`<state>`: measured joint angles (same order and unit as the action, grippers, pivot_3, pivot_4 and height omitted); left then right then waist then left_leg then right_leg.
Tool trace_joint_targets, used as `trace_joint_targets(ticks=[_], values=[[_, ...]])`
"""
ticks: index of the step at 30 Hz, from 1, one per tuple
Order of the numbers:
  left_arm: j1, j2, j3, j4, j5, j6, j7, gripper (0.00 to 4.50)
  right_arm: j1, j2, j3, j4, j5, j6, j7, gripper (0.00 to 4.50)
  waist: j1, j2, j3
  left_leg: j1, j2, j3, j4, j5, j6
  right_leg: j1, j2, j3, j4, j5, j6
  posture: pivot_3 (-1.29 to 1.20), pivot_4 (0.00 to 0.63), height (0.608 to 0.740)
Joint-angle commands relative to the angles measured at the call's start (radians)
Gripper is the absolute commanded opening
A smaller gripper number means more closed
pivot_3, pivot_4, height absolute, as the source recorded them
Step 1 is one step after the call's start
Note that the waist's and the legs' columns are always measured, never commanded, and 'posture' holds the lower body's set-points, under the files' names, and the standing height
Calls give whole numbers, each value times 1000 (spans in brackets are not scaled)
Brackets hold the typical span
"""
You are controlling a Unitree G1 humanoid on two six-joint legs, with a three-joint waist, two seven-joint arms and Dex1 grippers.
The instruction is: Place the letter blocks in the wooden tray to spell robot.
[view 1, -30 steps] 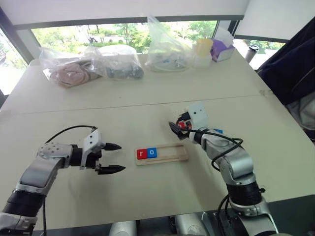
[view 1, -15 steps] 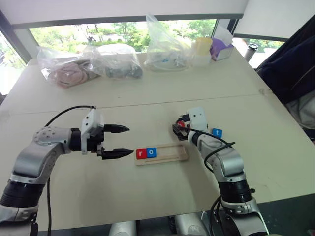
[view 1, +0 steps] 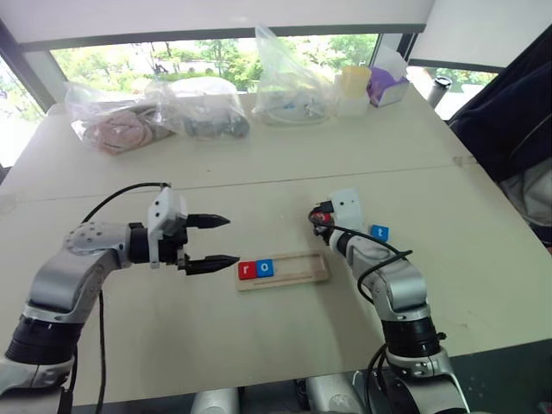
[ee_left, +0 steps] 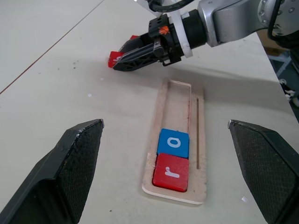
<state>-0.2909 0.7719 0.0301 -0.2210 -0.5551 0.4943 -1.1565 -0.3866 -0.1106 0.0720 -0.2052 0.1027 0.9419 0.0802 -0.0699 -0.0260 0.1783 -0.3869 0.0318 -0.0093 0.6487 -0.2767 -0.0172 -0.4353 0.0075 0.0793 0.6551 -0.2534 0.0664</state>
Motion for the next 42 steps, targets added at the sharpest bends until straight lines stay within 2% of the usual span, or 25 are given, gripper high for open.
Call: trace_joint_targets(ticks=[1,8,12,16,24,28,30,31,33,36,39,42], values=[[-26,-10,-4,-23,-7,-5,1,4500,35,-27,3,-103,9,73,19,1195,1,0,0,0,0,0,0,0,0,0,0,0,0,0,0,0,150,740],[-47,-38,-38,-1,0,-19,-18,4500,157,-124,-85,-473,74,338,70,1195,9,0,0,-2,-1,-1,1,0,0,-1,-1,0,0,0,0,0,150,740],[-56,-50,-54,9,1,-28,-33,4500,237,-123,-123,-608,96,448,73,1195,5,0,0,-2,-1,-1,1,0,0,0,0,0,0,0,0,0,150,740],[-77,-69,-70,27,7,-35,-44,4500,317,-67,-154,-647,86,486,47,1195,3,0,0,-1,0,-2,1,0,0,0,1,-1,0,0,0,0,150,740],[-107,-80,-89,50,23,-46,-55,4500,339,-34,-172,-612,73,457,22,1195,2,0,0,-2,-1,-1,1,0,0,0,0,0,0,0,0,0,150,740],[-100,-78,-86,47,23,-47,-56,4500,345,-78,-158,-621,96,441,61,3171,3,0,0,-2,-1,-1,1,0,0,0,0,0,0,0,0,0,150,740],[-96,-74,-84,44,20,-45,-59,4500,336,-171,-153,-630,130,413,142,4235,4,0,0,-2,-1,-1,1,0,0,0,0,0,-1,-1,0,0,150,740],[-94,-71,-83,44,19,-45,-63,4500,328,-236,-153,-631,149,380,198,4479,4,0,0,-2,-1,-1,2,0,0,0,-1,0,-1,-1,0,0,150,740],[-94,-67,-80,45,19,-45,-70,4500,317,-353,-155,-618,182,306,302,4479,4,1,1,-2,-2,0,2,0,0,0,-1,0,-2,-1,0,0,150,740],[-95,-64,-76,44,13,-42,-79,4500,328,-568,-144,-566,199,45,536,4479,3,1,1,-2,-2,0,2,0,0,1,-1,0,-3,-1,0,0,150,740],[-92,-72,-69,37,2,-37,-75,4500,333,-665,-174,-459,248,-137,717,4479,3,0,1,-1,-2,-1,1,0,0,2,0,-1,-4,-3,4,0,150,740],[-77,-69,-64,25,-2,-37,-74,4500,338,-747,-154,-320,232,-329,865,4479,5,0,1,-1,-1,-1,1,0,0,3,1,-1,-4,-3,4,0,150,740]])
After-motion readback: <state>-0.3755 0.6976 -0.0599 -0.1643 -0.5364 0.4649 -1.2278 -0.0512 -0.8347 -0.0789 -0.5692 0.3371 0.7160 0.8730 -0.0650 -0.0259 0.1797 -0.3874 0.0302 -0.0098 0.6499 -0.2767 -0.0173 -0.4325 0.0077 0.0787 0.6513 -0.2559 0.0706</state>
